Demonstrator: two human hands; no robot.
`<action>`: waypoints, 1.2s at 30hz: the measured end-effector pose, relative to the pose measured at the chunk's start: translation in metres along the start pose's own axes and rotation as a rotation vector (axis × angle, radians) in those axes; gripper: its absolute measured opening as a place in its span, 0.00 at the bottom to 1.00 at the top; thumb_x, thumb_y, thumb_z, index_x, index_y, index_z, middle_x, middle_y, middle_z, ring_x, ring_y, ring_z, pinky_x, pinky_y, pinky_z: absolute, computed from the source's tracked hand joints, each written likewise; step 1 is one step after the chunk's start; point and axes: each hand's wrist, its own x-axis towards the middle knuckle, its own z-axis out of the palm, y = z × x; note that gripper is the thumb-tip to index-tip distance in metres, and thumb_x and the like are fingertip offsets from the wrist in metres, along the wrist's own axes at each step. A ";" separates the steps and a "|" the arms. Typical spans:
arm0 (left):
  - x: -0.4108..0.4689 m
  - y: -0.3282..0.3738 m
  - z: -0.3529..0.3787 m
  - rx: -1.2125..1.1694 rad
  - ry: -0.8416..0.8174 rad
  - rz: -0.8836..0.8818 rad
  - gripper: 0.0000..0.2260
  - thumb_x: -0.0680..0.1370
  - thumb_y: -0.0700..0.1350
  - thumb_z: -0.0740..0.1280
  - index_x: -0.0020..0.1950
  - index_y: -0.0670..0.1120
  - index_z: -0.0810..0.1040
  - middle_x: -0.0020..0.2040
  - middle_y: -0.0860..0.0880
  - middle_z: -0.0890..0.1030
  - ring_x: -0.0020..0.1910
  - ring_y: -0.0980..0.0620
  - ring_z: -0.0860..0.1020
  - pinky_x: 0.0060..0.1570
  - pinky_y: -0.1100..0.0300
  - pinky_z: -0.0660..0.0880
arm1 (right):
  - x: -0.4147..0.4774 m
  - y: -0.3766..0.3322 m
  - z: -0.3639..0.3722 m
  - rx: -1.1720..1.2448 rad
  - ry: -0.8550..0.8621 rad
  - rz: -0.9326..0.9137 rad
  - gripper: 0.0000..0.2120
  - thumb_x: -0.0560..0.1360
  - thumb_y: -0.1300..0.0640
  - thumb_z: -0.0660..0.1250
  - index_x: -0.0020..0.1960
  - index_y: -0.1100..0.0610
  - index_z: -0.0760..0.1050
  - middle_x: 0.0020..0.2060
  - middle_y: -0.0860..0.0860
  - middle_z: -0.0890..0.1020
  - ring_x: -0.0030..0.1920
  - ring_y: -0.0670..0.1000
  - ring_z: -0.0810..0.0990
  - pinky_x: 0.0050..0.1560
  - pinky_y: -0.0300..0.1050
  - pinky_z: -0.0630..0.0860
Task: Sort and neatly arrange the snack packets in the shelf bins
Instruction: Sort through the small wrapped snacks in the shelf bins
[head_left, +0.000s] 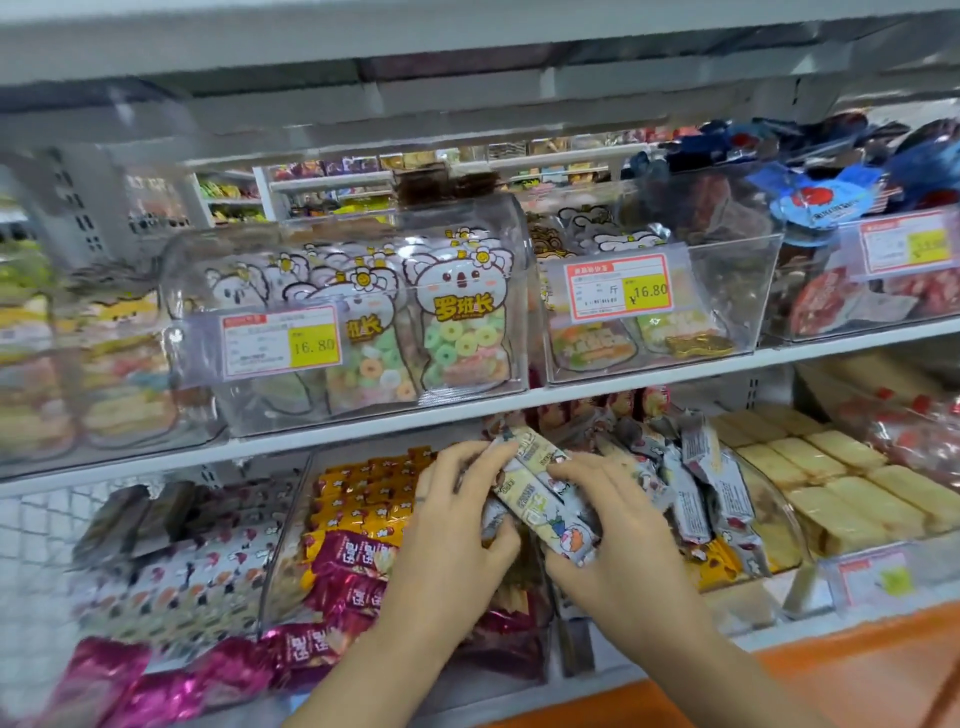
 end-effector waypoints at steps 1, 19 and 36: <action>-0.006 -0.001 -0.008 -0.002 0.005 -0.007 0.28 0.72 0.39 0.68 0.68 0.58 0.67 0.61 0.60 0.64 0.64 0.57 0.64 0.59 0.69 0.62 | -0.003 -0.008 0.002 0.008 -0.005 -0.018 0.30 0.69 0.58 0.72 0.60 0.36 0.61 0.57 0.26 0.58 0.61 0.34 0.60 0.61 0.25 0.56; -0.105 -0.106 -0.163 0.284 0.135 -0.196 0.31 0.66 0.33 0.72 0.67 0.50 0.73 0.60 0.48 0.74 0.61 0.47 0.71 0.57 0.57 0.70 | -0.009 -0.154 0.136 0.287 -0.025 -0.182 0.25 0.65 0.54 0.70 0.60 0.44 0.69 0.58 0.39 0.72 0.59 0.42 0.72 0.57 0.45 0.73; -0.067 -0.244 -0.188 0.176 0.067 -0.391 0.12 0.74 0.44 0.70 0.57 0.46 0.82 0.52 0.47 0.79 0.53 0.48 0.75 0.51 0.61 0.70 | 0.086 -0.166 0.226 0.027 -0.112 0.059 0.22 0.67 0.53 0.73 0.58 0.56 0.74 0.48 0.50 0.78 0.49 0.51 0.76 0.44 0.41 0.70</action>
